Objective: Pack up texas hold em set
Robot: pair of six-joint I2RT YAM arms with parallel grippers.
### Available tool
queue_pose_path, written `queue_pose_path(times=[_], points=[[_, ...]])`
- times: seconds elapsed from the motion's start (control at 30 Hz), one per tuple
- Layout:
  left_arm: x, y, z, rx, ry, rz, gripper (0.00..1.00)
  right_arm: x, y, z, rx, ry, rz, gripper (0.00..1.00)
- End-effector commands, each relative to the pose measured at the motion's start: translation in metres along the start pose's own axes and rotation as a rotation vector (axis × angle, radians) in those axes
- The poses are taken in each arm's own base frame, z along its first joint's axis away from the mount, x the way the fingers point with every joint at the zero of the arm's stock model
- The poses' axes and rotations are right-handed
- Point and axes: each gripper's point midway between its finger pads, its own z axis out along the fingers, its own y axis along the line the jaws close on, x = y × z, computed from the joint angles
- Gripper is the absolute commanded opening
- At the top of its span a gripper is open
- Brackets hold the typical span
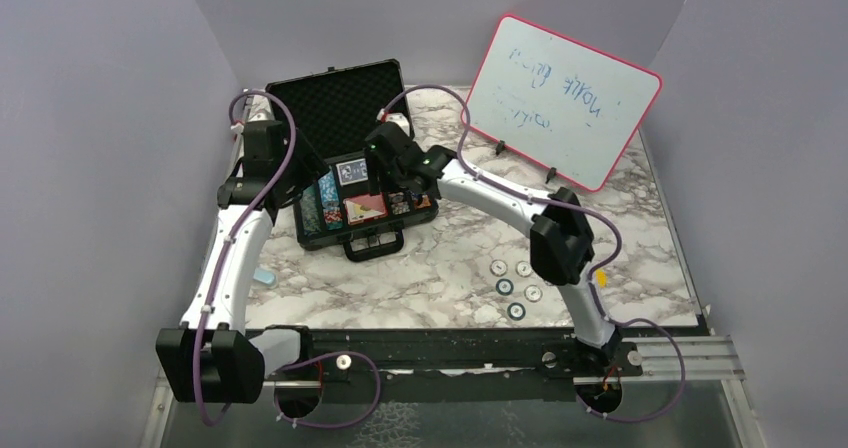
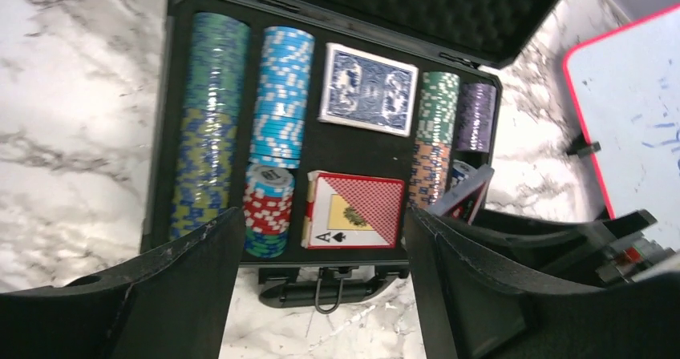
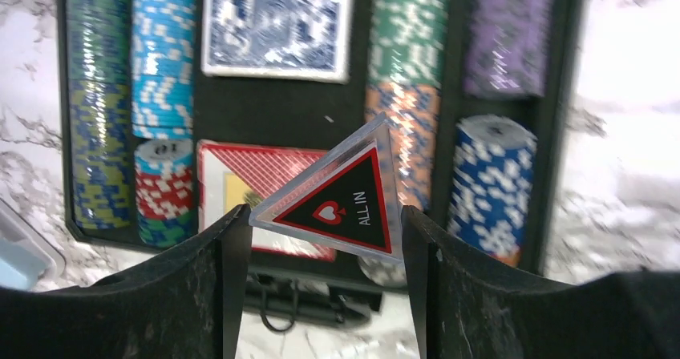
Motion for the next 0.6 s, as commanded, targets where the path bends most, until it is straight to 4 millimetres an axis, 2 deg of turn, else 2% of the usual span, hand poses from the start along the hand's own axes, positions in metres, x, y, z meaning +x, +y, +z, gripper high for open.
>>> queue_pose_path(times=[0.0, 0.13, 0.27, 0.57], points=[[-0.003, 0.027, -0.013, -0.098, -0.036, -0.047, 0.76, -0.02, 0.025, 0.027, -0.044, -0.071, -0.07, 0.64], [0.007, 0.031, -0.013, -0.11, 0.01, -0.053, 0.76, -0.032, 0.034, 0.056, -0.043, -0.128, -0.121, 0.65], [0.009, 0.035, -0.013, -0.133, 0.031, -0.046, 0.76, -0.042, 0.046, 0.075, -0.064, -0.168, -0.159, 0.66], [0.016, 0.04, -0.007, -0.158, 0.063, -0.062, 0.76, -0.05, 0.064, 0.094, -0.126, -0.233, -0.236, 0.68]])
